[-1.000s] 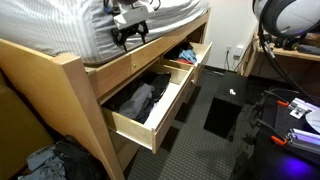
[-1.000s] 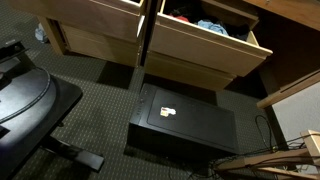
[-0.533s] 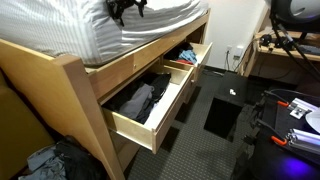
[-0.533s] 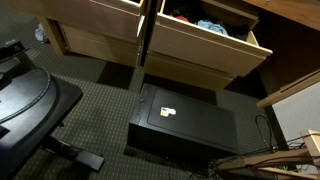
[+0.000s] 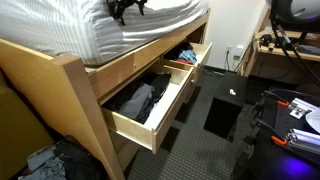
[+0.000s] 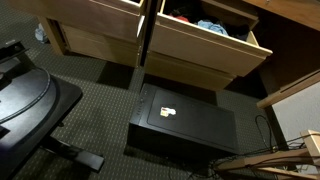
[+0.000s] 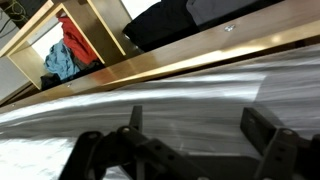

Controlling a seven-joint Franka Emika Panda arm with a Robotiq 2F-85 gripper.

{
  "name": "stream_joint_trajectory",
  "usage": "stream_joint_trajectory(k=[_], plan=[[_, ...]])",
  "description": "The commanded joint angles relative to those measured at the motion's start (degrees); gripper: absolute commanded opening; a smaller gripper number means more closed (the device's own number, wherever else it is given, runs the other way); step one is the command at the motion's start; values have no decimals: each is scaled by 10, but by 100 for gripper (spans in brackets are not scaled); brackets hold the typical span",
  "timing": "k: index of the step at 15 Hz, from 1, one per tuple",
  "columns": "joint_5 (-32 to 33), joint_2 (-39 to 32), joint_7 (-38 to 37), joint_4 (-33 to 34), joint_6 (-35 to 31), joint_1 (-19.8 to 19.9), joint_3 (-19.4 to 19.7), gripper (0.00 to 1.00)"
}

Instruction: Open the top right drawer and close the top left drawer.

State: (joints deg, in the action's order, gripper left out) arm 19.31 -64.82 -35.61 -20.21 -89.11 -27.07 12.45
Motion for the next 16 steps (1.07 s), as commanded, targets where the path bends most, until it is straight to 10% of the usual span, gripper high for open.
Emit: stream_joint_trajectory(k=[1, 5, 16], plan=[[9, -8, 14, 0, -50, -4, 4, 100], [-18, -33, 50, -6, -136, 8, -24, 100], [-12, -30, 107, -2, -88, 11, -16, 100]])
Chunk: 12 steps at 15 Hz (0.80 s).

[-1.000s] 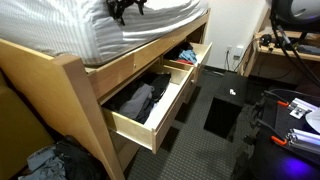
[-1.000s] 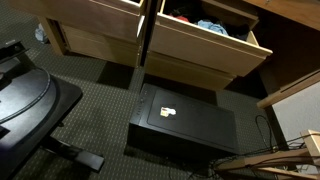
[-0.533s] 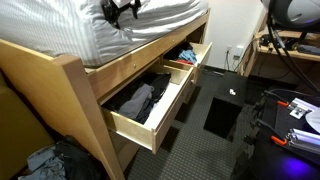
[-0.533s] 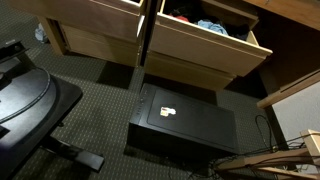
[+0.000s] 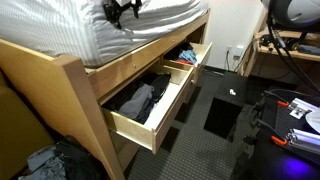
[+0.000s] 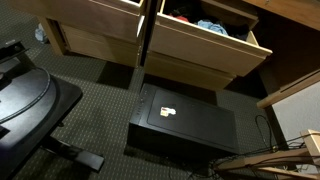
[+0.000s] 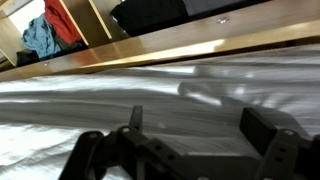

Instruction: Open the top right drawer and close the top left drawer.

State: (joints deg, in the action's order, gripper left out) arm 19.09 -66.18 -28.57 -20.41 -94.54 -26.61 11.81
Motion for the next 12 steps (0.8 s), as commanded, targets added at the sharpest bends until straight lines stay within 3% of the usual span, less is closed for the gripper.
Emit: stream_joint_trajectory(k=[1, 9, 12], plan=[[-8, -17, 44, 0, -31, 7, -8, 100], [-10, -22, 85, -1, -24, 13, -10, 100], [-32, -17, 134, -12, -4, 27, -31, 100]])
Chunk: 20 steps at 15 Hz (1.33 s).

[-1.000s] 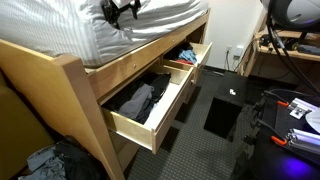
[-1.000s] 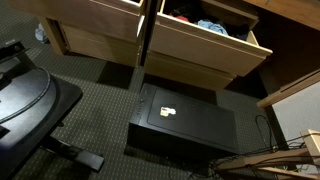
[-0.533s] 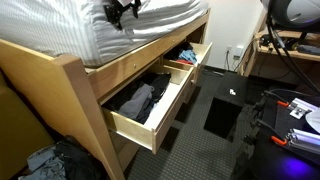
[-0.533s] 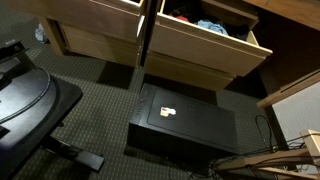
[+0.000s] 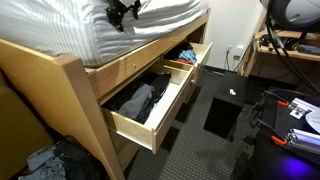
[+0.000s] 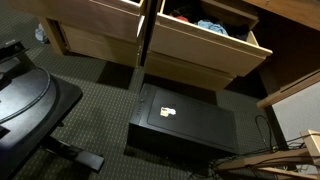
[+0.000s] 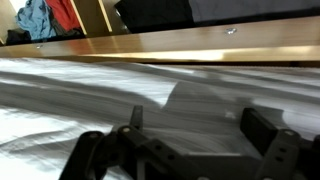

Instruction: Open the top right drawer and close the top left drawer.

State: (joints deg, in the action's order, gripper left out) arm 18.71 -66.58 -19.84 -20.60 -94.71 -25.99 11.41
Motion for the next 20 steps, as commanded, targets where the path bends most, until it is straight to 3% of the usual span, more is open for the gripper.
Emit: stream_joint_trajectory(k=[1, 3, 6, 9, 10, 12, 14, 18, 20], plan=[[-35, -14, 65, -14, 2, 28, -33, 100], [-23, -5, 38, -10, 9, 15, -18, 100], [-28, -23, 40, -13, 9, 29, -22, 100], [-19, -38, 97, 26, 14, 14, -23, 100], [-15, -22, 110, -5, -16, 5, -22, 100], [-4, -31, 147, -1, -51, -1, -18, 100], [-2, -34, 175, -5, -42, -2, -22, 100], [4, -37, 207, -10, -36, -5, -18, 100], [13, -41, 183, -6, -39, -6, -9, 100]])
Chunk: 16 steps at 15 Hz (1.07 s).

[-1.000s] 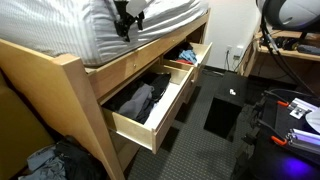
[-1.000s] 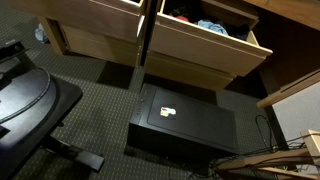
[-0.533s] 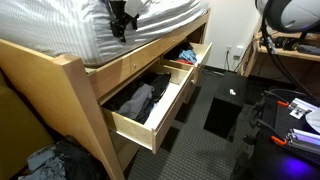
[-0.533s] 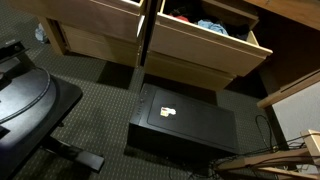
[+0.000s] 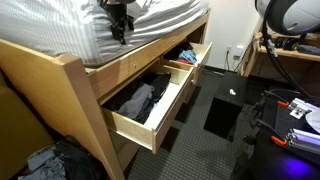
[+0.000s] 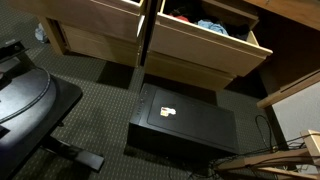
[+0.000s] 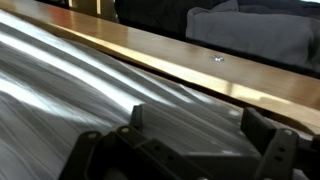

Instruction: Open the top right drawer and close the top left drawer.

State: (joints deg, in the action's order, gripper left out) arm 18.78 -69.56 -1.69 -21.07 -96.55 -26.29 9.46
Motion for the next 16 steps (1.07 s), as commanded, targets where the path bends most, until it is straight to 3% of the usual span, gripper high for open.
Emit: stream_joint_trajectory(k=[1, 2, 5, 7, 10, 16], plan=[[16, -11, -34, 0, -28, -3, 17, 100], [4, 0, -15, -2, -2, -2, 5, 100], [6, -2, -34, -1, -3, -5, 9, 100], [9, -14, 13, 0, -37, -13, 2, 100], [3, -13, 30, -5, -16, -19, -3, 100], [7, -25, 18, -8, 4, -66, -6, 100]])
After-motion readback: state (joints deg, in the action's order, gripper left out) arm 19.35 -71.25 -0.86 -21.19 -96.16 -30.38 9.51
